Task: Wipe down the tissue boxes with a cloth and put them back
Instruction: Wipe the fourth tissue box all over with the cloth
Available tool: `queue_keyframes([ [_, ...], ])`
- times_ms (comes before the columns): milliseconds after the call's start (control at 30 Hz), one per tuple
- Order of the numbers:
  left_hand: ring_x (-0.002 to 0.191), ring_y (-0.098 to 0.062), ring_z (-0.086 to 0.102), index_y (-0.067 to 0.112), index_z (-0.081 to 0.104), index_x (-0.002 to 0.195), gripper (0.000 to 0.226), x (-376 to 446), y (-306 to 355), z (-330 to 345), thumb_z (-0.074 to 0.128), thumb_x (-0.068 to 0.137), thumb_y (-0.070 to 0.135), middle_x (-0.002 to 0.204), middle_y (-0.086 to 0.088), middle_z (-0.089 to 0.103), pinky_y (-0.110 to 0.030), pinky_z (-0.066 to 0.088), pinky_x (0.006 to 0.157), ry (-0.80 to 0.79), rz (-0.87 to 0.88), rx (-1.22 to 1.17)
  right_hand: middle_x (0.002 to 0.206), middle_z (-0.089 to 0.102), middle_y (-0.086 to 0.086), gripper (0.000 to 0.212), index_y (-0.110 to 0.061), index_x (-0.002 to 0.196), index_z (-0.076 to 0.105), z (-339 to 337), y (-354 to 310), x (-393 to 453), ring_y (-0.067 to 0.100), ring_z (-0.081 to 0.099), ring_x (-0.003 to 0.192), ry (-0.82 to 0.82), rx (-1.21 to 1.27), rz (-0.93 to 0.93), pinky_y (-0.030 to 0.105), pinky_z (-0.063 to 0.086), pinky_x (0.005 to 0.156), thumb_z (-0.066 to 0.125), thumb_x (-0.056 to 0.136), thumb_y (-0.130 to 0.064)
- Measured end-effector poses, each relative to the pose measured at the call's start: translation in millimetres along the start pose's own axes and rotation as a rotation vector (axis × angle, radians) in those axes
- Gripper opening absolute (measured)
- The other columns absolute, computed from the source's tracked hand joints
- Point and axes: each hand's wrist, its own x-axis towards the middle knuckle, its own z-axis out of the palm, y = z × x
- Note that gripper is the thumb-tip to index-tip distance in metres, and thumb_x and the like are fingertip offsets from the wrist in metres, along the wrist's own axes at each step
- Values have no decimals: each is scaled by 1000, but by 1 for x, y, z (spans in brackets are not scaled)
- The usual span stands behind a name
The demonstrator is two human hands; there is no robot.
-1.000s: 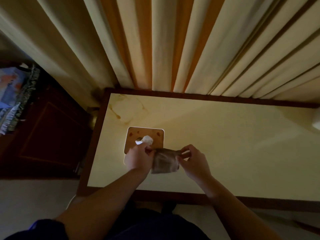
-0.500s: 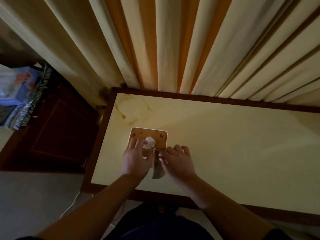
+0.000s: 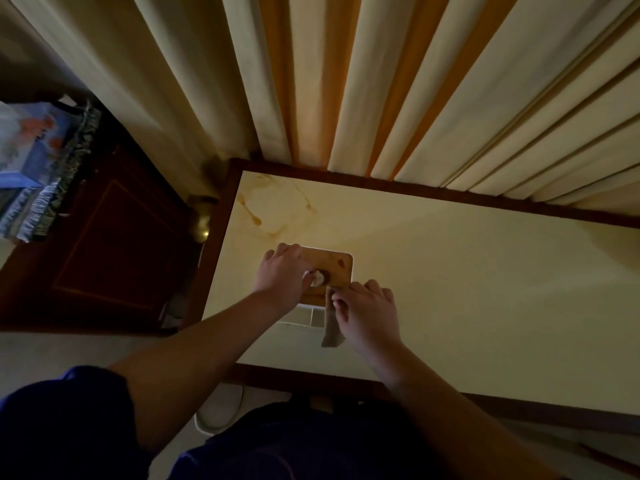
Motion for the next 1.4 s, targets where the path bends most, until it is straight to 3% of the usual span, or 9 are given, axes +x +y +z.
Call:
queue_keyframes([
  [100, 116, -30, 53, 16, 67, 117, 26, -6, -2, 11, 61, 97, 31, 126, -3, 57, -41, 42, 95, 115, 51, -25, 84, 71, -12, 5, -31, 85, 75, 0, -6, 2, 24, 63, 84, -14, -17, 55, 36, 43, 72, 79, 83, -31],
  [200, 133, -31, 47, 17, 59, 132, 37, -8, -3, 19, 51, 100, 34, 146, -3, 51, -47, 37, 111, 146, 57, -69, 90, 72, -11, 11, -30, 89, 75, -1, -7, 5, 24, 60, 94, -58, -26, 68, 39, 39, 79, 66, 93, -35],
  [300, 152, -29, 29, 17, 40, 155, 59, -8, 1, 29, 23, 107, 46, 162, -5, 38, -49, 17, 127, 50, 38, -85, 91, 71, -10, 19, -30, 89, 74, -3, -10, 8, 24, 58, 98, -99, -31, 83, 39, 36, 80, 58, 96, -37],
  [400, 159, -26, 15, 12, 26, 162, 65, -7, 5, 39, 17, 109, 48, 169, -9, 27, -44, -1, 129, 15, 57, -77, 85, 68, -12, 13, -31, 82, 72, -3, -14, 5, 22, 58, 94, -112, -54, 102, 36, 34, 76, 68, 92, -38],
  [800, 145, -36, 42, -1, 46, 151, 58, -3, 3, 52, 32, 106, 34, 151, -17, 51, -55, 21, 125, 192, 91, -74, 97, 70, -10, 19, -28, 92, 74, -23, -19, 18, 22, 54, 108, -319, -140, 113, 41, 31, 85, 55, 93, -26],
  [967, 146, -37, 42, 0, 47, 151, 58, -3, 1, 54, 27, 107, 34, 152, -18, 51, -56, 21, 126, 218, 103, -91, 91, 71, -6, 29, -24, 84, 71, -24, -18, 42, 28, 57, 105, -197, -123, 172, 42, 32, 83, 46, 94, -35],
  [1133, 145, -36, 43, 2, 50, 149, 56, -3, 1, 52, 34, 106, 33, 149, -15, 54, -59, 23, 124, 256, 104, -89, 106, 72, -8, 30, -31, 110, 75, -20, -2, 83, 26, 50, 113, -210, -164, 194, 42, 29, 88, 49, 98, -22],
  [1267, 145, -35, 43, 3, 50, 149, 55, -3, 1, 54, 35, 107, 34, 149, -14, 54, -58, 20, 125, 270, 88, -88, 93, 72, -3, 43, -23, 95, 75, -14, -8, 80, 31, 57, 102, -156, -155, 183, 42, 35, 83, 33, 91, -33],
  [1400, 145, -36, 43, 3, 48, 150, 54, -3, 1, 56, 35, 107, 34, 149, -15, 53, -58, 18, 125, 268, 89, -84, 75, 66, -4, 15, -21, 73, 66, -7, -11, 52, 31, 60, 85, -57, -196, 150, 38, 35, 73, 68, 87, -23],
])
